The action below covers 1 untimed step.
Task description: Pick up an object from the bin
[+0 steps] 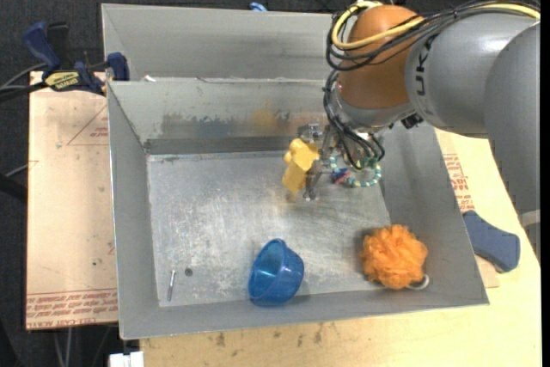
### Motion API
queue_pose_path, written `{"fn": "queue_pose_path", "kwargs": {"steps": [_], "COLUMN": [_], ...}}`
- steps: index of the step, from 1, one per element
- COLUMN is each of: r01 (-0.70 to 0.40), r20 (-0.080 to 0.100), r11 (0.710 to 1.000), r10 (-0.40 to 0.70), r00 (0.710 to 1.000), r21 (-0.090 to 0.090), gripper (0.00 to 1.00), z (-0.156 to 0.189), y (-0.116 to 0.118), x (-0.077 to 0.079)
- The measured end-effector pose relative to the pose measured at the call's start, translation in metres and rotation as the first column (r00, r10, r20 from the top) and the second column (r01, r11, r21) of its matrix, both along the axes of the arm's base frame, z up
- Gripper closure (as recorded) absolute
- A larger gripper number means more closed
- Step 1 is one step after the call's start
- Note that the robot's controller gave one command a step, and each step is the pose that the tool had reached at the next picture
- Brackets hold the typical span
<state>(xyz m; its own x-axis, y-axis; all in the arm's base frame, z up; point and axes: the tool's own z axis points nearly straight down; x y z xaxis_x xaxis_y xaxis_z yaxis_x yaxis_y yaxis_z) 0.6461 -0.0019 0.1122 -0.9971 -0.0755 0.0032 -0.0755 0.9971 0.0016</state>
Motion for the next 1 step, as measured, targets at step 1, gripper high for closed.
{"fn": "queue_pose_path", "kwargs": {"steps": [1], "r01": [-0.018], "r20": [0.007], "r11": [1.0], "r10": [0.018], "r00": [1.0], "r21": [-0.001], "gripper": [1.0], "z": [0.1168], "y": [0.0083], "x": [0.0074]}}
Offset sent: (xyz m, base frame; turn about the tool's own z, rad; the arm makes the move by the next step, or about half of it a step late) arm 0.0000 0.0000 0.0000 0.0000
